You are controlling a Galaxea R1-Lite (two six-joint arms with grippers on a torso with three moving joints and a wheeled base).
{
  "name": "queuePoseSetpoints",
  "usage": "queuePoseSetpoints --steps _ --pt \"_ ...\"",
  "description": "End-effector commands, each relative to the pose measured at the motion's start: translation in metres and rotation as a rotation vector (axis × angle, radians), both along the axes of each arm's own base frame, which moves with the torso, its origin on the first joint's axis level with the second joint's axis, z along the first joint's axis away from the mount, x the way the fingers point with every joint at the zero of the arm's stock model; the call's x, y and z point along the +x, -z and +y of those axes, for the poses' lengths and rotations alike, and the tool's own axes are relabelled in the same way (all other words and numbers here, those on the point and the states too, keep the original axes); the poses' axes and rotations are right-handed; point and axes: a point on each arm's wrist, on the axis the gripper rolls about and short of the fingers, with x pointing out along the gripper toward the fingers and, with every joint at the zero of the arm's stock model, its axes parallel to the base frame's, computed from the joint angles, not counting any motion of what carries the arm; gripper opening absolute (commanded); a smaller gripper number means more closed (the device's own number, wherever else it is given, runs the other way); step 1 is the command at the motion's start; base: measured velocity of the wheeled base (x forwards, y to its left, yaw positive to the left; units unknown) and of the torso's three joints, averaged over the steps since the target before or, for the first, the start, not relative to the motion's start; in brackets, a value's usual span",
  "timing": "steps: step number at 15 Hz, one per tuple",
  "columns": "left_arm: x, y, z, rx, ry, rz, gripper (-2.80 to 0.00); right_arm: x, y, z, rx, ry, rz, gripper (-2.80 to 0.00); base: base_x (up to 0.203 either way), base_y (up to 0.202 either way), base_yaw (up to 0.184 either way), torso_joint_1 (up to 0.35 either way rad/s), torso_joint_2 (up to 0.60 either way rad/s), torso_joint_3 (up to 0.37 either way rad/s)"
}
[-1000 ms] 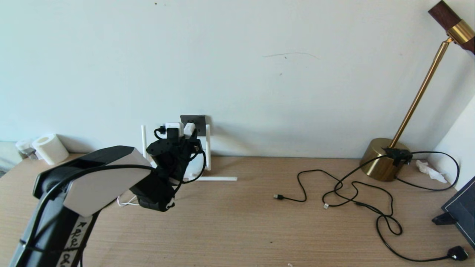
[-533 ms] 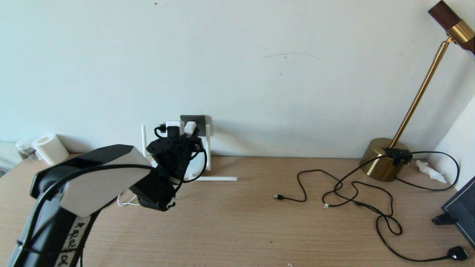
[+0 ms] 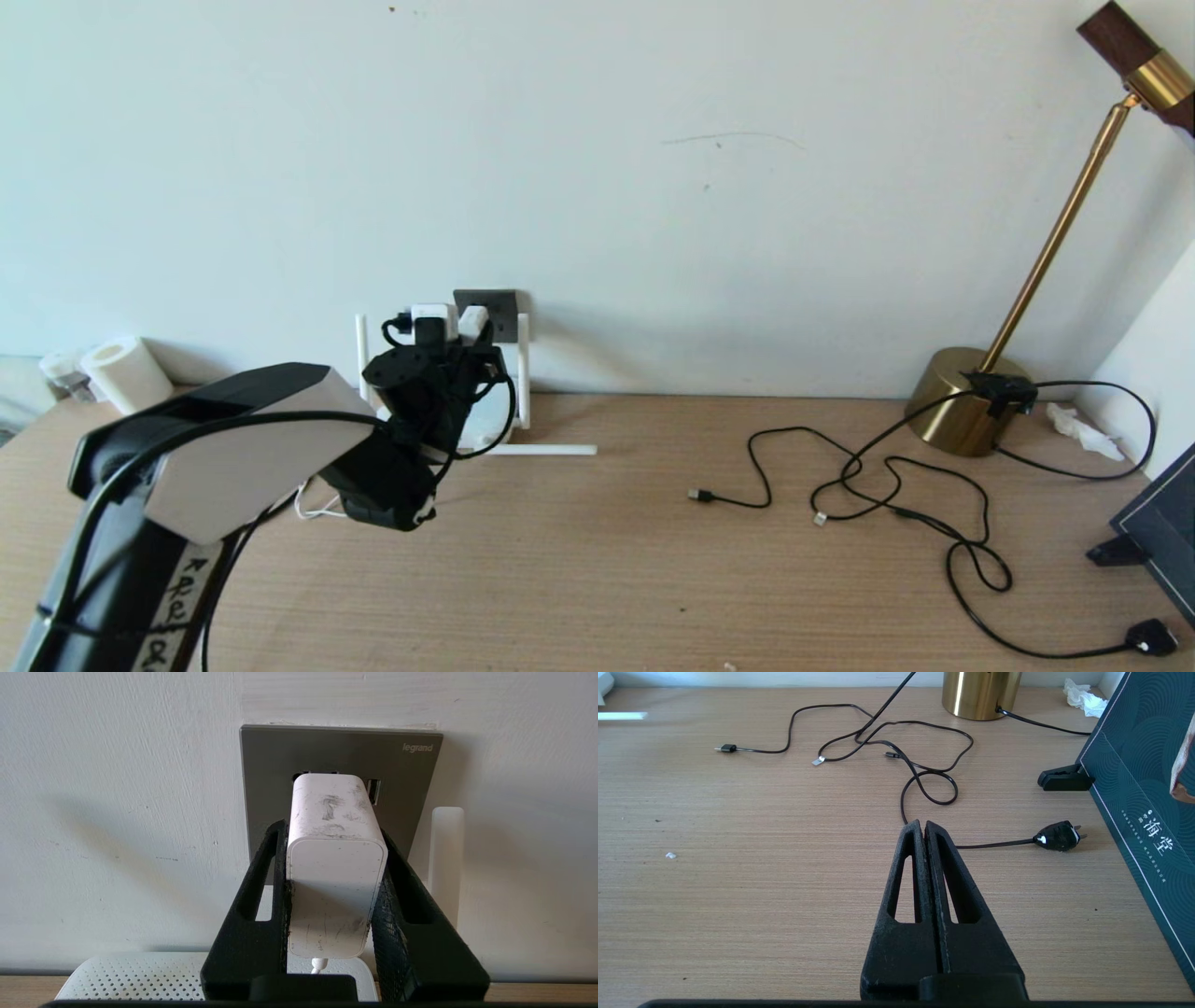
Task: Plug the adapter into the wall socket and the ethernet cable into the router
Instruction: Plug plug into socket
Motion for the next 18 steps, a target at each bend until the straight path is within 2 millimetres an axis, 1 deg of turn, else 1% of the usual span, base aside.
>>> queuePoseSetpoints --steps 1,4,8,18 --pt "0.0017 0.0013 -0.0001 -0.002 0.0 -0.008 -2.8 0.0001 0.0001 0.0 0.0 0.0 0.003 -2.8 0.0 0.0 0.0 0.0 0.0 0.0" --pt "0.0048 0.0 -0.001 -0.005 0.002 -0.022 -2.8 0.0001 0.0001 0.0 0.0 0.0 0.002 -2.8 0.0 0.0 0.0 0.0 0.0 0.0" --pt "0.0056 0.0039 -0.0013 -0.003 0.002 -0.014 -2.8 0.0001 0.0001 0.0 0.0 0.0 0.003 -2.8 0.0 0.0 0.0 0.0 0.0 0.0" --pt "0.0023 0.0072 -0.0002 0.002 -0.001 0.005 -2.8 0.0001 0.0001 0.0 0.0 0.0 0.003 -2.8 0.0 0.0 0.0 0.0 0.0 0.0"
